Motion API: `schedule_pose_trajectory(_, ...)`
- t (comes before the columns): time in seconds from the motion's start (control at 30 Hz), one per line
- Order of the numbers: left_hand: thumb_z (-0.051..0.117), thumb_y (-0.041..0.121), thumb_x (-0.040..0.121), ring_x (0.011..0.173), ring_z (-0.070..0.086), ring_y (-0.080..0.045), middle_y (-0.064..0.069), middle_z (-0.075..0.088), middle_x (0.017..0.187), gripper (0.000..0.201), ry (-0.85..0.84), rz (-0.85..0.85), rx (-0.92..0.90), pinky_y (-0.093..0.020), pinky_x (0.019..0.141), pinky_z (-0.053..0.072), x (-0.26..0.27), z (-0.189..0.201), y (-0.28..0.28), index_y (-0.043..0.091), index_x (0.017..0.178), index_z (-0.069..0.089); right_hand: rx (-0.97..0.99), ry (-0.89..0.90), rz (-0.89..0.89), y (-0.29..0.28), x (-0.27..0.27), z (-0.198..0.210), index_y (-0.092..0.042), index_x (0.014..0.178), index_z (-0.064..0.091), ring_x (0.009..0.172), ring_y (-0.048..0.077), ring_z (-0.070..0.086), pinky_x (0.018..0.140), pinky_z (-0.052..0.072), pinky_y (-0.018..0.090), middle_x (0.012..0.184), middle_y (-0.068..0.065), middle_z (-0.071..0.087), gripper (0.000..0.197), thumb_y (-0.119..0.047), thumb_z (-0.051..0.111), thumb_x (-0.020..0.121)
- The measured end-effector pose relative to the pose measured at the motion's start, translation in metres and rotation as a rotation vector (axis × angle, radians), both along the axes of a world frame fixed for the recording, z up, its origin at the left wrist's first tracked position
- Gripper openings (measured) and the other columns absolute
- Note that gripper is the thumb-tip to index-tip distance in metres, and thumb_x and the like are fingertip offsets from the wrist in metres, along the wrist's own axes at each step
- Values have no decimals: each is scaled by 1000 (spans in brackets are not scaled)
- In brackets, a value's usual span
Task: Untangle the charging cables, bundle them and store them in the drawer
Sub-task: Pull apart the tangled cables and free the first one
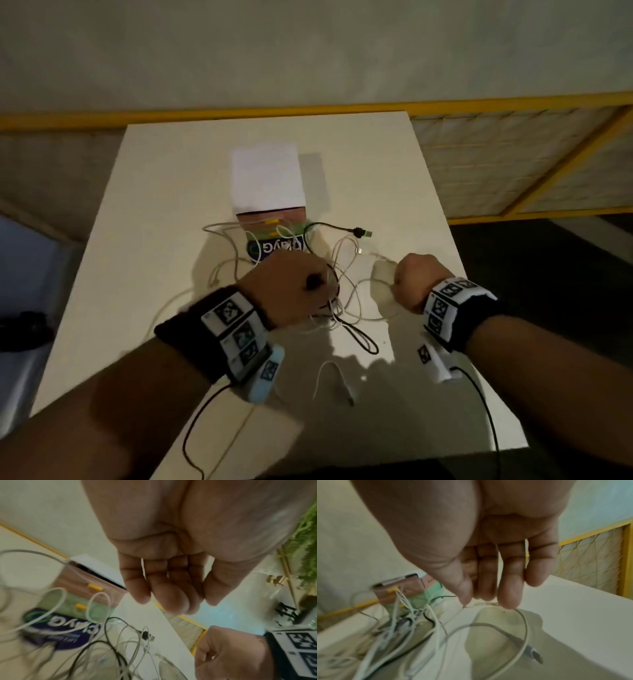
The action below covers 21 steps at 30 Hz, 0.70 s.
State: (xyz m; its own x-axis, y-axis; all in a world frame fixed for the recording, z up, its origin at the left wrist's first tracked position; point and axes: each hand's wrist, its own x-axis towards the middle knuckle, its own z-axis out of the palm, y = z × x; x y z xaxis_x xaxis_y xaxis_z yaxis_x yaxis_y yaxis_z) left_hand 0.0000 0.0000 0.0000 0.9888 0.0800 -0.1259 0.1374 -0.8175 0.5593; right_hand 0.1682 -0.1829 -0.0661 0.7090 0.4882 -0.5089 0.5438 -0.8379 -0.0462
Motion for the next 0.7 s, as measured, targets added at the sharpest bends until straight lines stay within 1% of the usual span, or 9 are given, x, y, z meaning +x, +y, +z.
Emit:
schedule_pose_trajectory(0.13, 58, 33, 90, 58, 44, -13, 10, 45, 60, 33, 32, -51, 101, -28, 59, 32, 33, -5, -4, 25, 62, 43, -73, -16, -51, 14, 0, -11, -9, 94, 62, 91, 32, 68, 65, 49, 28, 103, 14, 68, 17, -18, 63, 80)
schedule_pose_trajectory(0.23, 58, 32, 90, 57, 42, -8, 11, 45, 60, 34, 67, -45, 97, -29, 60, 35, 48, -14, -11, 25, 60, 41, -112, -18, -20, 13, 4, -24, -11, 98, 63, 90, 31, 69, 67, 52, 30, 105, 12, 68, 19, -17, 61, 80)
schedule_pose_trajectory(0.33, 54, 35, 86, 64, 54, -14, 7, 58, 66, 23, 124, -36, 55, -34, 64, 49, 57, -22, -17, 21, 68, 56, -128, 34, -2, 7, 11, -33, -12, 109, 63, 95, 31, 69, 76, 57, 35, 110, 12, 67, 25, -17, 61, 85)
schedule_pose_trajectory(0.43, 54, 34, 84, 64, 54, -15, 9, 55, 65, 21, 163, -41, 42, -33, 65, 50, 64, -29, -22, 20, 70, 55, -40, 75, -10, 5, 12, -28, -17, 85, 57, 82, 30, 66, 68, 54, 32, 91, 8, 65, 11, -27, 61, 83)
schedule_pose_trajectory(0.5, 57, 28, 85, 66, 54, -16, 12, 54, 67, 14, 122, -24, 33, -32, 67, 47, 68, -29, -25, 21, 74, 57, 99, 134, 6, 8, 11, -18, -22, 78, 52, 78, 29, 60, 67, 49, 32, 84, 6, 63, 14, -35, 56, 83)
schedule_pose_trajectory(0.57, 58, 23, 88, 85, 61, -22, 4, 65, 87, 10, 82, 8, 5, -34, 77, 49, 72, -34, -27, 18, 94, 65, 278, 183, -1, 12, 11, -3, -18, 83, 60, 82, 28, 62, 73, 52, 33, 86, 6, 67, 14, -31, 58, 87)
schedule_pose_trajectory(0.6, 56, 23, 89, 99, 62, -24, -1, 68, 103, 22, 87, 16, 4, -36, 85, 48, 74, -36, -28, 17, 108, 65, 377, 203, -25, 13, 11, 5, -15, 83, 62, 80, 26, 63, 73, 53, 33, 84, 4, 68, 14, -28, 60, 88)
schedule_pose_trajectory(0.67, 50, 29, 88, 117, 58, -24, -2, 64, 126, 42, 82, 8, 7, -39, 97, 46, 78, -39, -29, 19, 127, 58, 564, 232, -49, 15, 11, 21, -16, 79, 63, 69, 18, 62, 63, 50, 27, 72, -2, 65, 13, -26, 64, 88)
schedule_pose_trajectory(0.7, 50, 30, 88, 117, 59, -22, 0, 65, 127, 43, 69, 10, 1, -37, 97, 46, 78, -38, -28, 21, 129, 57, 643, 252, -49, 16, 11, 27, -19, 78, 64, 63, 13, 59, 58, 45, 24, 69, -6, 63, 11, -25, 65, 88)
